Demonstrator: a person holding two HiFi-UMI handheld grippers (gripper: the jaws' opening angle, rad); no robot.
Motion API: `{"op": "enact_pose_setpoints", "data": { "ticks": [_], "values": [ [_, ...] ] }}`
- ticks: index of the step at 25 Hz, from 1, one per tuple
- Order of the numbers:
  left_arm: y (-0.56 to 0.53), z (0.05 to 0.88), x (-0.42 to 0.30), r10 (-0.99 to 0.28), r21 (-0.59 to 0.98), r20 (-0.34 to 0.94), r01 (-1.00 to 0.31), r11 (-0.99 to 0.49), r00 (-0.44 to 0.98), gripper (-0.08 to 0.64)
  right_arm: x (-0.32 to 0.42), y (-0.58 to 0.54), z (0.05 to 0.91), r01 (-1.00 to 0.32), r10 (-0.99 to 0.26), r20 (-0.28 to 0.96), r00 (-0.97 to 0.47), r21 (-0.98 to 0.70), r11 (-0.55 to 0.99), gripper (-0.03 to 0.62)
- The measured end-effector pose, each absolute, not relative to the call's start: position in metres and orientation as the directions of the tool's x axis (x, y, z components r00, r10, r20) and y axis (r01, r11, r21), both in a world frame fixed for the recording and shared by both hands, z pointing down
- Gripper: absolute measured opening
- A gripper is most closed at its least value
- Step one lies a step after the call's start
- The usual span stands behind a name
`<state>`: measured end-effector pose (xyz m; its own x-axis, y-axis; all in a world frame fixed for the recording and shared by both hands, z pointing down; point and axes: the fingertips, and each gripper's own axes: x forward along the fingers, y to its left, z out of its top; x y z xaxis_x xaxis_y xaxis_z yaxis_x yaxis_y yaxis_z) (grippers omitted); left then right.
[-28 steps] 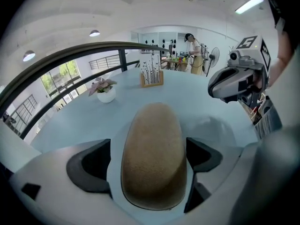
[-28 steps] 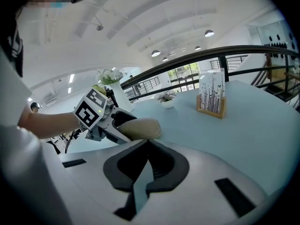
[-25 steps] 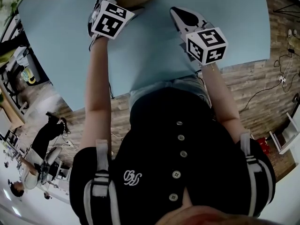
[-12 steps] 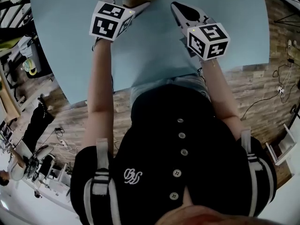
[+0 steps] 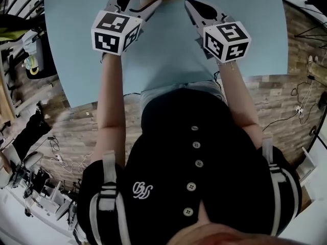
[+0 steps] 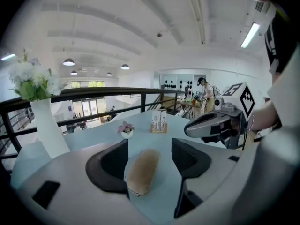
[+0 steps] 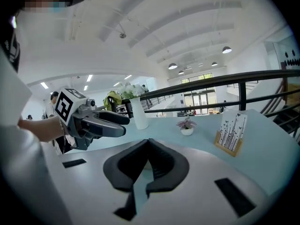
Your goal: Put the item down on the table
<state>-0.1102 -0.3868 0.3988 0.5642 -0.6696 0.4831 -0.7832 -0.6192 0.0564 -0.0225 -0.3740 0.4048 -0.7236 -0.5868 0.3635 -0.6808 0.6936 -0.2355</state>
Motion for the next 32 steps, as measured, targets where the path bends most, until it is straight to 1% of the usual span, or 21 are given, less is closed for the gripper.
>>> {"op": "enact_pose_setpoints", "data": {
  "ticks": [3, 5, 10, 13, 15, 19, 32],
  "values": [
    [-0.375, 0.380, -0.117, -0.711, 0.099, 0.424, -0.809, -0.580, 0.561, 0.274, -0.025, -0.369, 0.394, -0.664, -0.578, 0.349, -0.737, -0.216, 0.716, 0.012],
    [-0.367, 0.370, -0.124, -0.735, 0.122, 0.387, -0.821, -0.558, 0.557, 0.243, -0.030, -0.365, 0.390, -0.652, -0.570, 0.344, -0.746, -0.205, 0.730, 0.011],
    [-0.344, 0.350, -0.126, -0.776, 0.232, 0.280, -0.824, -0.517, 0.565, 0.141, -0.037, -0.355, 0.379, -0.625, -0.551, 0.327, -0.768, -0.194, 0.756, 0.011],
    [-0.334, 0.341, -0.124, -0.797, 0.249, 0.240, -0.828, -0.502, 0.555, 0.074, -0.042, -0.348, 0.372, -0.607, -0.537, 0.318, -0.781, -0.188, 0.772, 0.011],
    [-0.328, 0.336, -0.124, -0.813, 0.262, 0.215, -0.833, -0.487, 0.542, 0.012, -0.044, -0.344, 0.369, -0.599, -0.532, 0.311, -0.788, -0.190, 0.778, 0.011],
    [-0.315, 0.339, -0.119, -0.819, 0.296, 0.194, -0.828, -0.475, 0.539, 0.009, -0.048, -0.333, 0.365, -0.580, -0.516, 0.300, -0.803, -0.194, 0.791, 0.011],
    [-0.283, 0.375, -0.102, -0.795, 0.332, 0.285, -0.833, -0.443, 0.536, 0.009, -0.055, -0.301, 0.373, -0.539, -0.465, 0.320, -0.825, -0.202, 0.818, 0.011]
  ]
}}
